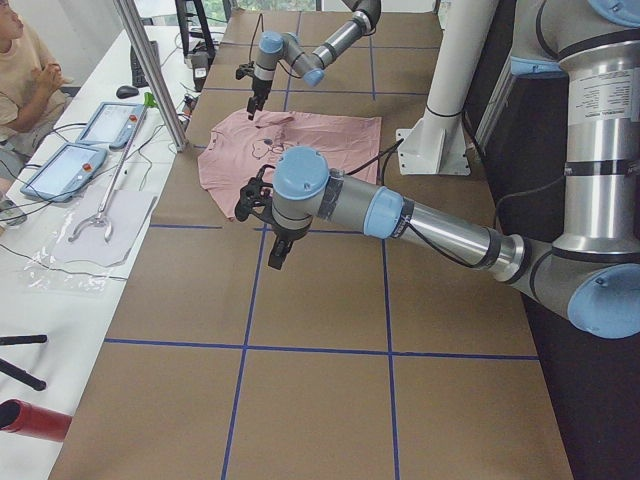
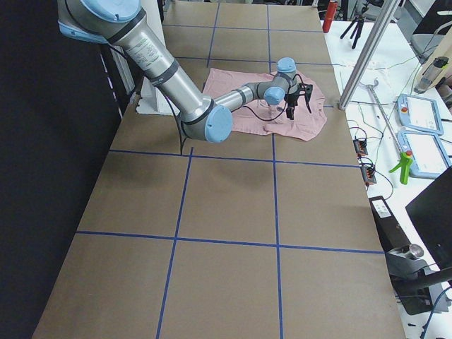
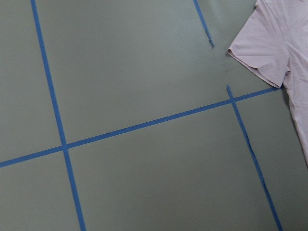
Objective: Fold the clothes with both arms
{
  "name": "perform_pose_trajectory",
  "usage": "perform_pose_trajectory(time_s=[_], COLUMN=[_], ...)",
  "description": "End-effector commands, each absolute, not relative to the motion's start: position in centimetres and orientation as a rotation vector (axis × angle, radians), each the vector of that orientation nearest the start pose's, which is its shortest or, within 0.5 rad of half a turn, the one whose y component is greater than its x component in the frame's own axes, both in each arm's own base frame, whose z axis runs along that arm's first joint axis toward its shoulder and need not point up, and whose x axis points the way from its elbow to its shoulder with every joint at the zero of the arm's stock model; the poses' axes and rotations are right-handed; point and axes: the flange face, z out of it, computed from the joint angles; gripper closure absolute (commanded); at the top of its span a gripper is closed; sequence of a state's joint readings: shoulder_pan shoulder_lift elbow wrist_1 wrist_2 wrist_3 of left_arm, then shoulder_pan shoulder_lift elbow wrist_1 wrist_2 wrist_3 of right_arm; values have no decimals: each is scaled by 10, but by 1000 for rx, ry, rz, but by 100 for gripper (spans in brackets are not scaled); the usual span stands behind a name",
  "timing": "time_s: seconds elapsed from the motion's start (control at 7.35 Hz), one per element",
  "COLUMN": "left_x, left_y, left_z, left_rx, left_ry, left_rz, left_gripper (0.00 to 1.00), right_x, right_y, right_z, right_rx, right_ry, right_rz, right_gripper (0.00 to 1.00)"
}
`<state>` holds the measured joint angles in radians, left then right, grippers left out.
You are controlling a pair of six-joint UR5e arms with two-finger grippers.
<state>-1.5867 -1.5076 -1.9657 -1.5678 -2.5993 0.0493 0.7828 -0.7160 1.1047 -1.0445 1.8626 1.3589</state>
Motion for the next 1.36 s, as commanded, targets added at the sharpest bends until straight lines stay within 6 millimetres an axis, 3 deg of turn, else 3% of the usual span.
perform_pose_trajectory(time_s=[0.0, 0.14, 0.27, 0.41, 0.54, 0.68, 0.82, 0.95, 1.09, 1.22], left_x=[-4, 41, 117, 167, 210, 244, 292, 323, 354, 370], left_y=[-508, -539, -577, -605, -622, -646, -660, -661, -667, -668], left_z=[463, 453, 430, 422, 421, 433, 456, 471, 468, 470], left_rx=[306, 257, 166, 120, 103, 106, 118, 176, 201, 230], left_ry=[1042, 1070, 1055, 993, 993, 1007, 990, 952, 921, 893], left_rz=[202, 195, 172, 98, 80, 49, 37, 29, 26, 27], left_gripper=[0, 0, 0, 0, 0, 0, 2, 6, 11, 14], right_x=[-461, -405, -351, -312, -286, -270, -258, -249, -246, -244], right_y=[-650, -638, -621, -608, -590, -572, -552, -539, -534, -530], right_z=[264, 277, 302, 322, 337, 336, 343, 347, 348, 347], right_rx=[172, 183, 203, 200, 195, 211, 217, 223, 225, 228], right_ry=[-1003, -1046, -1065, -1082, -1086, -1099, -1098, -1097, -1097, -1099], right_rz=[363, 342, 291, 251, 258, 255, 258, 261, 262, 260], right_gripper=[0, 0, 0, 0, 0, 0, 0, 0, 0, 0])
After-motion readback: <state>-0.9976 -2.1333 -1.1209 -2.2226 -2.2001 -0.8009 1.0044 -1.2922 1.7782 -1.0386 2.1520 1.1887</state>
